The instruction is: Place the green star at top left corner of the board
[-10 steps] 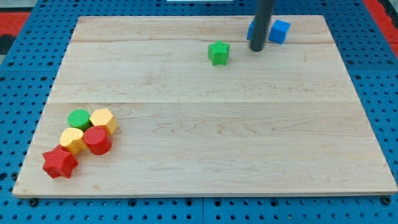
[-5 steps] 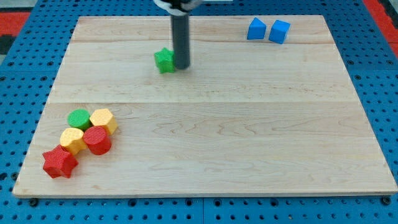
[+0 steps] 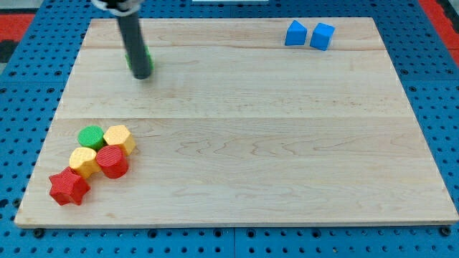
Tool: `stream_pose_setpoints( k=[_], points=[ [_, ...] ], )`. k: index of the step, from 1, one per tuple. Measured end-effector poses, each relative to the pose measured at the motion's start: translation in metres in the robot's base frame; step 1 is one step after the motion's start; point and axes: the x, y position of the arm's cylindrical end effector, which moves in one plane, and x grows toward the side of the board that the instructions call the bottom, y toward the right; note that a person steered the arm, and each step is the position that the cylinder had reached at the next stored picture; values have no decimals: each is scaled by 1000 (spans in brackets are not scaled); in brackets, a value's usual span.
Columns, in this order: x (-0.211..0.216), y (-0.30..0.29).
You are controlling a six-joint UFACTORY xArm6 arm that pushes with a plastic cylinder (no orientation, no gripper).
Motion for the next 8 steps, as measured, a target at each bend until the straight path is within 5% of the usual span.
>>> stream_pose_setpoints(
  k=[2,4,7,8],
  points=[
    [-12,54],
    [-55,6],
    [-54,-29],
    [-21,0]
  ],
)
